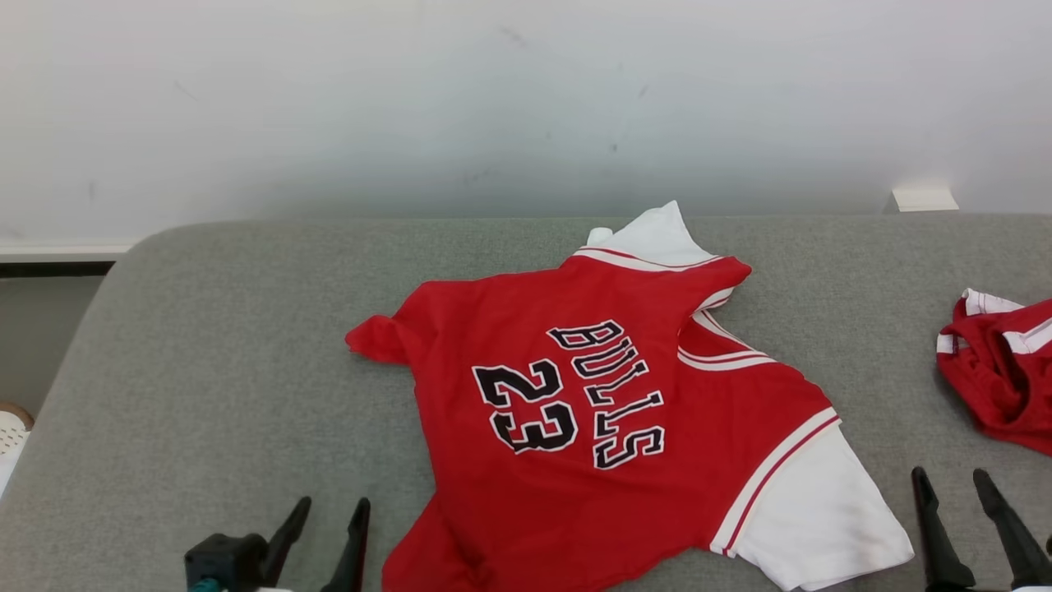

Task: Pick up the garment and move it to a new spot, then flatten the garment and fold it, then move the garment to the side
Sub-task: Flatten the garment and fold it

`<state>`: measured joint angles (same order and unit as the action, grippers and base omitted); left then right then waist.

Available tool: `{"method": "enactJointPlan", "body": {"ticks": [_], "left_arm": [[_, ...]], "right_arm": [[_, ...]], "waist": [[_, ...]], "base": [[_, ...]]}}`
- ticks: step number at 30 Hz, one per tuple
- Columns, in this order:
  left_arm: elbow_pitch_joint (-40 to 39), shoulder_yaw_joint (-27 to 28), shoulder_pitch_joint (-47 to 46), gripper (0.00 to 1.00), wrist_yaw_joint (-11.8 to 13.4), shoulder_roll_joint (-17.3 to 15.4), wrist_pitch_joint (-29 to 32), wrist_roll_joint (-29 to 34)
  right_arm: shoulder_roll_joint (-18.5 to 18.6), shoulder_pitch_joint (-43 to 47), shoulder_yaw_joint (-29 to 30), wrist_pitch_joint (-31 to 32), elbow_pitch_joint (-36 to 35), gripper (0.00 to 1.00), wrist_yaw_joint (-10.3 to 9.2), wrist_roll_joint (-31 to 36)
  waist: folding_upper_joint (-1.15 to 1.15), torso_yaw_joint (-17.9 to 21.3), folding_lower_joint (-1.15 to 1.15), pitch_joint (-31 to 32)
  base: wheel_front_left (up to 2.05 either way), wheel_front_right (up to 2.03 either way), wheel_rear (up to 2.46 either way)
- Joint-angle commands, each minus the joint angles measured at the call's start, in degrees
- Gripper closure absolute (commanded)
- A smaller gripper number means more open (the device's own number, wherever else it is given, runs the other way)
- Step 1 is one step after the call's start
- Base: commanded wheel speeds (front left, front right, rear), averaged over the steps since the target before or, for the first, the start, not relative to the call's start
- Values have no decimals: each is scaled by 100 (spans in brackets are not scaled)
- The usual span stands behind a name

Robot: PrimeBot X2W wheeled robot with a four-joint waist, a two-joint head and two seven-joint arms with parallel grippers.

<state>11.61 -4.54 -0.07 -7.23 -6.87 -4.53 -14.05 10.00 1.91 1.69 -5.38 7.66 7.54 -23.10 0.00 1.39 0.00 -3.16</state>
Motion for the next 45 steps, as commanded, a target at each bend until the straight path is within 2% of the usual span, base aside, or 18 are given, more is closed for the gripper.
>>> {"method": "enactJointPlan", "body": {"ticks": [1, 8, 14, 20, 27, 28, 29, 30, 31, 32, 33, 35, 41, 45], "left_arm": [[-62, -44, 83, 0, -16, -75, 116, -55], [-547, -475, 382, 0, -27, -489, 985, -225], [-692, -670, 456, 0, -30, -621, 1479, -498], [-613, -946, 363, 0, -31, -658, 1693, -723], [-271, -1276, 17, 0, -32, -606, 1605, -904], [-204, -1355, -51, 0, -32, -598, 1592, -975], [-146, -1437, -113, 0, -33, -605, 1575, -1029], [-93, -1520, -160, 0, -33, -625, 1573, -1055], [-43, -1577, -192, 0, -33, -635, 1589, -1096], [2, -1613, -217, 14, -33, -648, 1583, -1123], [35, -1633, -235, 55, -33, -661, 1573, -1164], [84, -1628, -262, 100, -33, -710, 1516, -1178], [15, -1501, -301, 100, -6, -777, 1167, -1185], [-175, -1441, -433, 100, -12, -803, 892, -1209]], "right_arm": [[31, 67, 5, 76, 55, 0, -12, 62], [61, -79, -139, 828, 535, 0, -12, -259], [-13, -333, -28, 1283, 1057, 0, -12, -354], [-74, -565, -174, 1571, 1336, 0, -12, -345], [-199, -666, -451, 1836, 1586, 0, -3, -422], [-208, -675, -523, 1886, 1610, 7, 10, -441], [-223, -681, -580, 1923, 1637, 21, 15, -476], [-236, -680, -647, 1987, 1657, 46, 15, -495], [-237, -672, -720, 2035, 1669, 65, 18, -537], [-231, -665, -781, 2057, 1674, 85, 20, -569], [-217, -659, -820, 2063, 1667, 100, 20, -615], [-152, -662, -895, 1953, 1591, 100, 14, -699], [-33, -671, -942, 1587, 1361, 100, 9, -874], [56, -681, -882, 1181, 886, 100, -1, -1206]], "waist": [[0, 7, 0, -30], [0, -4, 0, -164], [0, -50, 0, -292], [0, -73, 0, -471], [0, -103, 0, -587], [0, -101, 0, -598], [0, -96, 0, -604], [0, -90, 0, -606], [0, -84, 0, -607], [0, -77, 0, -601], [0, -70, 0, -595], [0, -60, 0, -578], [0, -84, 0, -492], [0, -151, 0, -413]], "base": [[0, 0, 0], [0, 0, 0], [0, 0, 0], [0, 0, 0], [0, 0, 0], [0, 0, 0], [0, 0, 0], [0, 0, 0], [0, 0, 0], [0, 0, 0], [0, 0, 0], [0, 0, 0], [0, 0, 0], [0, 0, 0]]}}
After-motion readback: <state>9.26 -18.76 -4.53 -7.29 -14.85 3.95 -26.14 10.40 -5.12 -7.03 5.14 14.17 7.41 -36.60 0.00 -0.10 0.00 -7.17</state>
